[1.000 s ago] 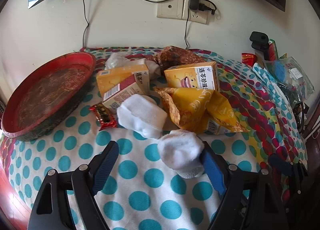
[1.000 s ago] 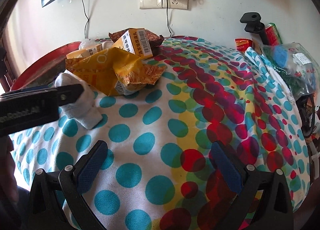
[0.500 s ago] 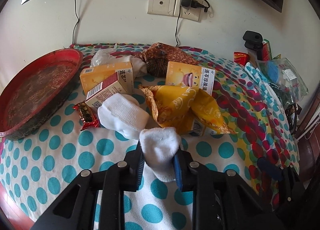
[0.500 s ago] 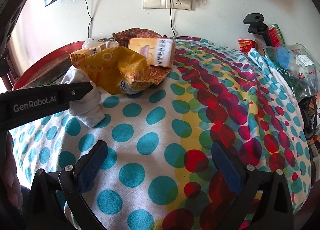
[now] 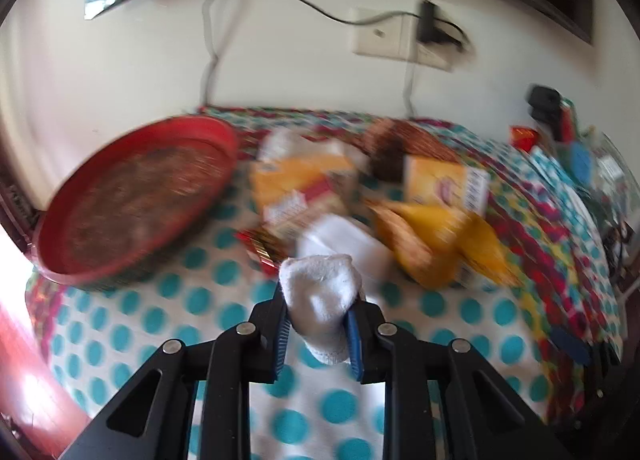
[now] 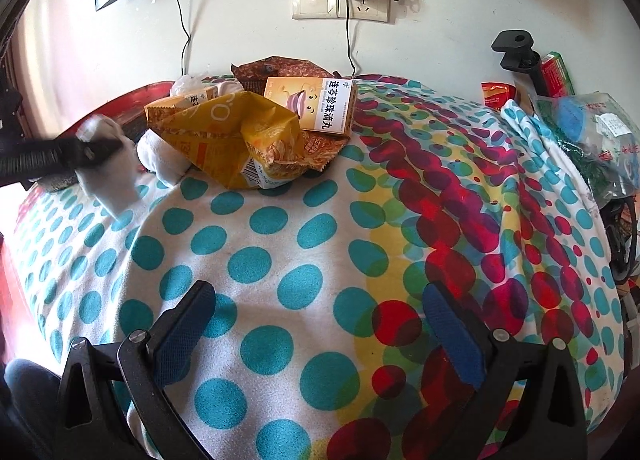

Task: Organize objects
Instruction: 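Grasp the white sock with the left gripper and lift it, then carry the sock over the red tray and open the left gripper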

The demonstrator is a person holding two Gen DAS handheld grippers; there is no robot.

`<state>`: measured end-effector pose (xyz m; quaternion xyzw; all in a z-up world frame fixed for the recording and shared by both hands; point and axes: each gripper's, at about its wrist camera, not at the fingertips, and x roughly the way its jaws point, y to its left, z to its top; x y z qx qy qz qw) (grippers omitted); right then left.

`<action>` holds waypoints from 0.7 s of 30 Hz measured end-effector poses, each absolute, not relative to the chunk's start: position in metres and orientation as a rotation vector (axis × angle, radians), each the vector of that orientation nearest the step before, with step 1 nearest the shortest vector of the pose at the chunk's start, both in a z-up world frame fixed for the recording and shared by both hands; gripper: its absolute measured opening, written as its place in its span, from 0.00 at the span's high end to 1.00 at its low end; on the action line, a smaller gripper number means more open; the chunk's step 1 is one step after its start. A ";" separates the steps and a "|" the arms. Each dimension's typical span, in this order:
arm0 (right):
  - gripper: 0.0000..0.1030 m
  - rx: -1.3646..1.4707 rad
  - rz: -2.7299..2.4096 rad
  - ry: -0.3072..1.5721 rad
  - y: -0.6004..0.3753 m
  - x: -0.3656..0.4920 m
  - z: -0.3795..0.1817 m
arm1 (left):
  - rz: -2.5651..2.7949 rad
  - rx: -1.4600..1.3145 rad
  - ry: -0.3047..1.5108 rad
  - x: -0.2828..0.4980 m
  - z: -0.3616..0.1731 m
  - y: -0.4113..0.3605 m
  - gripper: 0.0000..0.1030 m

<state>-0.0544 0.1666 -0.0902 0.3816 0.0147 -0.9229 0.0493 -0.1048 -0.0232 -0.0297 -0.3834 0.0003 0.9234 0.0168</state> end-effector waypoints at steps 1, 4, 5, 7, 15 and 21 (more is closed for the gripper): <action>0.00 1.163 -2.808 0.043 0.167 -0.055 -0.090 | 2.896 -1.194 -0.006 -0.108 -0.026 -0.033 0.77; 0.00 1.157 -2.792 0.030 0.167 -0.056 -0.088 | 2.989 -1.214 -0.031 -0.125 -0.014 -0.073 0.77; 0.00 1.157 -2.787 0.023 0.168 -0.056 -0.088 | 3.025 -1.223 -0.032 -0.132 -0.010 -0.089 0.77; 0.00 1.160 -2.778 0.007 0.168 -0.056 -0.088 | 3.095 -1.248 -0.055 -0.145 -0.004 -0.122 0.77; 0.00 1.127 -2.749 0.055 0.155 -0.052 -0.086 | 3.213 -1.429 -0.031 -0.177 -0.014 -0.211 0.77; 0.00 1.084 -2.714 0.149 0.138 -0.048 -0.082 | 3.211 -1.519 -0.083 -0.189 -0.035 -0.242 0.77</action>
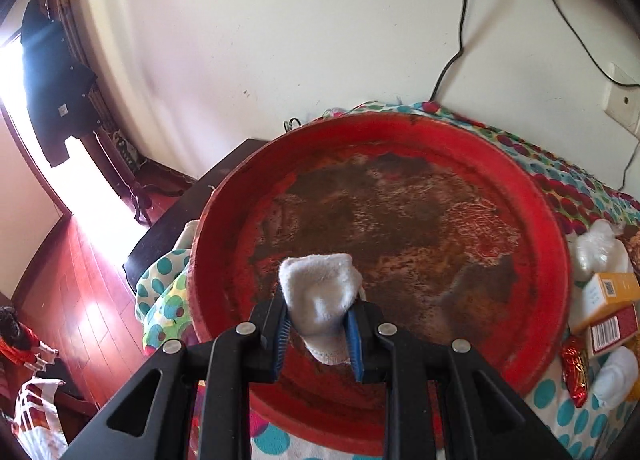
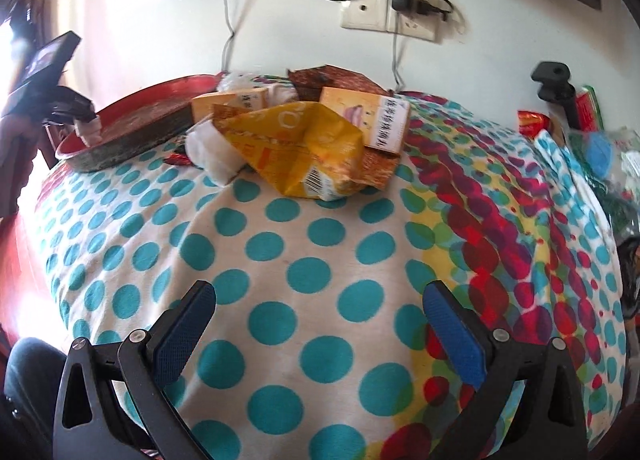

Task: Organize objects
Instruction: 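Carry the sock over the red tray and open the left gripper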

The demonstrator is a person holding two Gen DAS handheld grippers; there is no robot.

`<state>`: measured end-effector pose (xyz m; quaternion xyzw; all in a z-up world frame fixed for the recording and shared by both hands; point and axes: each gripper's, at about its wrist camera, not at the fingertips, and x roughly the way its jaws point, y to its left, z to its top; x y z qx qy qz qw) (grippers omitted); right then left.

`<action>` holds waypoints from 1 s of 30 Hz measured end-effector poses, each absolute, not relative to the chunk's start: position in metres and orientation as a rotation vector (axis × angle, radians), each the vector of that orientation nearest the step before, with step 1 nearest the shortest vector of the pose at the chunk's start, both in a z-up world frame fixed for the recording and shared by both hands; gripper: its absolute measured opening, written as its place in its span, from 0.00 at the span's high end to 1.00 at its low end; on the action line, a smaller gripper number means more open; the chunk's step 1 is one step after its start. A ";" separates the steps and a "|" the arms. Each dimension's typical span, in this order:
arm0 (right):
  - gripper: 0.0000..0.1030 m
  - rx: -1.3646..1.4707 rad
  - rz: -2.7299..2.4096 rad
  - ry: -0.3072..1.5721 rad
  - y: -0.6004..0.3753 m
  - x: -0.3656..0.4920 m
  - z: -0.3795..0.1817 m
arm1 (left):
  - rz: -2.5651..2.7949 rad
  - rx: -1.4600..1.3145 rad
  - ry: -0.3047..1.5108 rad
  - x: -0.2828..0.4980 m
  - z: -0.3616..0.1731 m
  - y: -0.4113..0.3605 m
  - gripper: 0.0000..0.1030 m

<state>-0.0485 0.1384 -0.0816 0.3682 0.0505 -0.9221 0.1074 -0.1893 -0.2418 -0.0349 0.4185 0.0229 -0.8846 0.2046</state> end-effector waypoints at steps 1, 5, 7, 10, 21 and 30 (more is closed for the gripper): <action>0.00 1.079 -2.702 0.140 0.138 -0.049 -0.081 | -2.466 1.170 0.076 -0.191 -0.037 -0.244 0.77; 0.00 1.091 -2.701 0.152 0.136 -0.052 -0.082 | -2.462 1.179 0.097 -0.200 -0.046 -0.248 0.77; 0.00 1.115 -2.697 0.147 0.137 -0.054 -0.084 | -2.462 1.193 0.114 -0.203 -0.051 -0.251 0.77; 0.00 1.128 -2.696 0.148 0.139 -0.055 -0.085 | -2.456 1.194 0.127 -0.205 -0.055 -0.252 0.76; 0.00 1.120 -2.671 0.119 0.123 -0.066 -0.067 | -2.540 1.106 0.115 -0.176 -0.036 -0.231 0.38; 0.00 1.201 -2.675 0.011 0.139 -0.097 -0.062 | -2.847 0.934 0.198 -0.049 -0.010 -0.154 0.35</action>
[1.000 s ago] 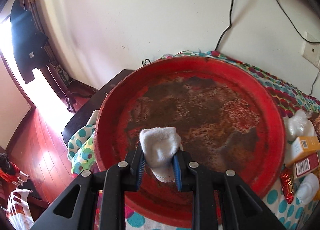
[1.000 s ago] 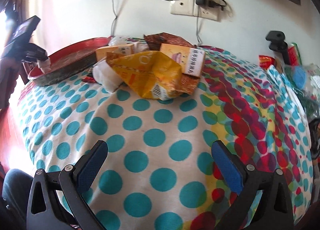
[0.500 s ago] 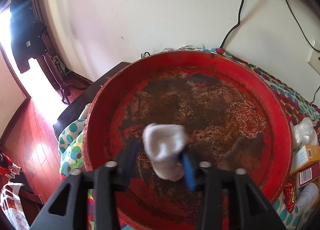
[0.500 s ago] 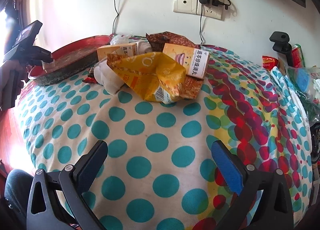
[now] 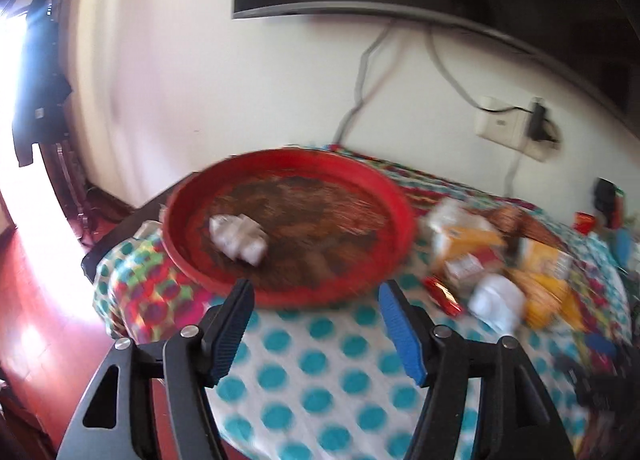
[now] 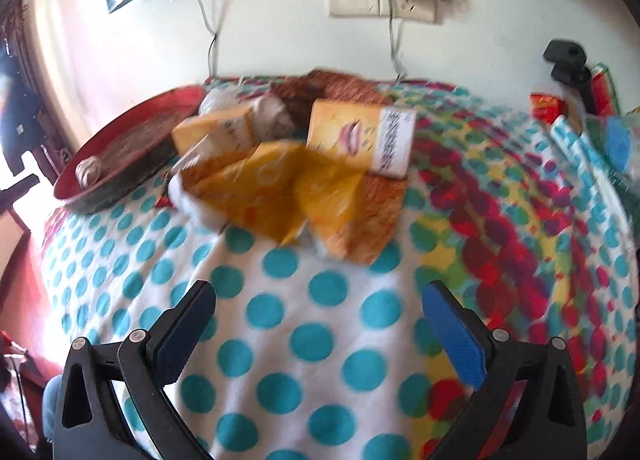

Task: Organize objects
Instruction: 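Carry the sock over the red tray and open the left gripper, then grasp the yellow snack bag with the right gripper and lift it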

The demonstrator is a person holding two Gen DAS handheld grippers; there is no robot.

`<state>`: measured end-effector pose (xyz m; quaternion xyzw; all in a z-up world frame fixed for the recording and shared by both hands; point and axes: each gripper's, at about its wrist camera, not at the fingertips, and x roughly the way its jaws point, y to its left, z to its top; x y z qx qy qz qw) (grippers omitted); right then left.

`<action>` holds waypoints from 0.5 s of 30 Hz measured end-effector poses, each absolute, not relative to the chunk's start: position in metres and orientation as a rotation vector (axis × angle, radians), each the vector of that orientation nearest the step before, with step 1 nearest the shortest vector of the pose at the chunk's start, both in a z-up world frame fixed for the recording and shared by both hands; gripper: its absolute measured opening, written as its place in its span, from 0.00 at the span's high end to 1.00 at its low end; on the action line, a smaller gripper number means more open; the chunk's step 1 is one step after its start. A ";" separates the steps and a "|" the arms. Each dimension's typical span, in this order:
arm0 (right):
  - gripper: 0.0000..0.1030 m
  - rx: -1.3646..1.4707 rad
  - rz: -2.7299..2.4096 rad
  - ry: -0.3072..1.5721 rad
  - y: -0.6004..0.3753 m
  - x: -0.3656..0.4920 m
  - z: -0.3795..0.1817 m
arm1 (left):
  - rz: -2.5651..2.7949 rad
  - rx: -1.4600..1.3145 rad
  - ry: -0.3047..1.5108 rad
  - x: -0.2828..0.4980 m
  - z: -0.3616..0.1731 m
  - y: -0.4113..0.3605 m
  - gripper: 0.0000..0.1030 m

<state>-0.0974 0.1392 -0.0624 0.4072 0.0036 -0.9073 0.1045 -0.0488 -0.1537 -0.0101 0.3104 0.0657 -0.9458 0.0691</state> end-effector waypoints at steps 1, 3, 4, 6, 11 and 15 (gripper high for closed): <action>0.00 1.201 -2.670 0.026 0.138 -0.102 -0.060 | -2.861 0.937 0.212 -0.041 -0.012 -0.147 0.34; 0.00 1.215 -2.671 0.063 0.136 -0.114 -0.057 | -2.908 0.982 0.280 -0.022 -0.023 -0.134 0.34; 0.00 1.220 -2.659 0.079 0.133 -0.121 -0.056 | -2.923 0.990 0.283 -0.016 -0.026 -0.128 0.34; 0.00 1.234 -2.635 0.122 0.123 -0.132 -0.057 | -2.945 0.993 0.245 -0.006 -0.031 -0.118 0.34; 0.00 1.270 -2.566 0.317 0.095 -0.154 -0.068 | -2.966 1.042 0.241 0.003 -0.044 -0.109 0.34; 0.11 1.300 -2.513 0.371 0.086 -0.174 -0.082 | -2.982 1.019 0.253 0.008 -0.042 -0.110 0.34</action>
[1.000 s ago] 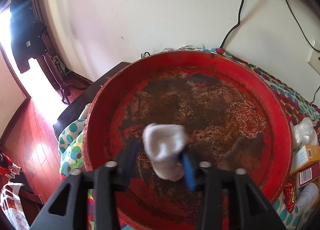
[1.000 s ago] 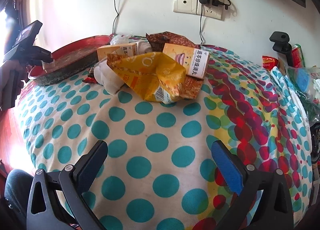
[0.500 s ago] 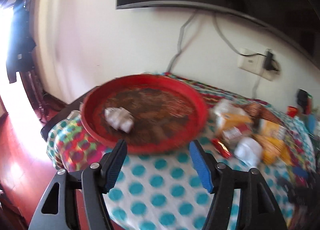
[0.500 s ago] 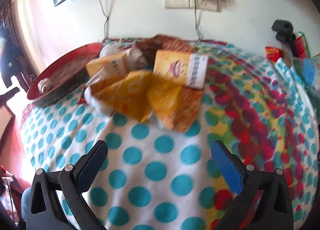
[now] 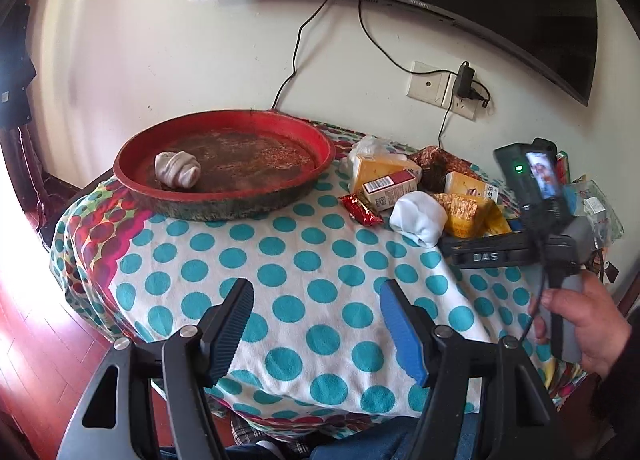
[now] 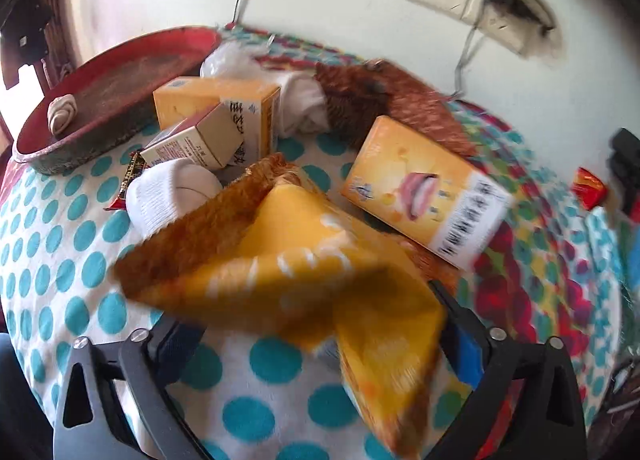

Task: Organize objects
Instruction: 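Grasp the yellow snack bag with the right gripper and lift it, then carry the snack bag over the red tray and release it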

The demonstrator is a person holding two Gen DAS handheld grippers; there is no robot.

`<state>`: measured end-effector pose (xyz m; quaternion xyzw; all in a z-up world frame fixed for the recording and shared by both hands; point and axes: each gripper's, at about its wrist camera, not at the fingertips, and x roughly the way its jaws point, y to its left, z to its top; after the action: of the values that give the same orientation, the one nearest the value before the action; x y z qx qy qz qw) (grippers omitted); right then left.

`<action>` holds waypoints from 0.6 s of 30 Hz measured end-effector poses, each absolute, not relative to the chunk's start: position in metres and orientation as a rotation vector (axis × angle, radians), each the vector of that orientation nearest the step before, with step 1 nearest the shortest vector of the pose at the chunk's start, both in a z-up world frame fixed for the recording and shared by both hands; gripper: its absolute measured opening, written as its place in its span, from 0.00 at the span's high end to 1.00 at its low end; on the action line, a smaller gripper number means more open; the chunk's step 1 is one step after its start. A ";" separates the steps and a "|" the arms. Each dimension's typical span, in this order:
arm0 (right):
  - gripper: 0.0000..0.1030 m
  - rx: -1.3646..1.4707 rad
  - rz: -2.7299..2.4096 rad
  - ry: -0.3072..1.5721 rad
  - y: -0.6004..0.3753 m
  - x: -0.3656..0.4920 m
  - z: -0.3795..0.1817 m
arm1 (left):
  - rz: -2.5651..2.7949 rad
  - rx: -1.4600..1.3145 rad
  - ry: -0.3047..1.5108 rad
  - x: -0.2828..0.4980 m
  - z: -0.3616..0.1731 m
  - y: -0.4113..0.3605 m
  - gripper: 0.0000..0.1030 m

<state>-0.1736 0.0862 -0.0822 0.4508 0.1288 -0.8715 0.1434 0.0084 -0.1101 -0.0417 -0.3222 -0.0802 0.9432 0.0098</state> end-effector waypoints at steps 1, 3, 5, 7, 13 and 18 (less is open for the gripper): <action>0.16 1.293 -2.511 0.342 0.089 -0.177 -0.082 | 2.950 -0.999 -0.250 0.008 -0.041 -0.112 0.34; 0.23 1.290 -2.532 0.314 0.094 -0.182 -0.081 | 2.947 -0.988 -0.261 0.009 -0.041 -0.114 0.34; 0.27 1.276 -2.540 0.276 0.097 -0.180 -0.079 | 2.941 -1.001 -0.274 0.008 -0.043 -0.116 0.34; 0.30 1.262 -2.563 0.275 0.098 -0.174 -0.076 | 2.936 -1.020 -0.268 0.006 -0.046 -0.116 0.34; 0.30 1.209 -2.616 0.233 0.103 -0.159 -0.060 | 2.958 -1.032 -0.261 0.007 -0.045 -0.116 0.34; 0.30 1.141 -2.609 0.238 0.094 -0.145 -0.036 | 2.992 -1.040 -0.239 0.008 -0.041 -0.121 0.34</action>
<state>-0.1446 0.0942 -0.0364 0.3952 0.0824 -0.9038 0.1419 0.0080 -0.1206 -0.0407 -0.3275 -0.0752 0.9417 -0.0174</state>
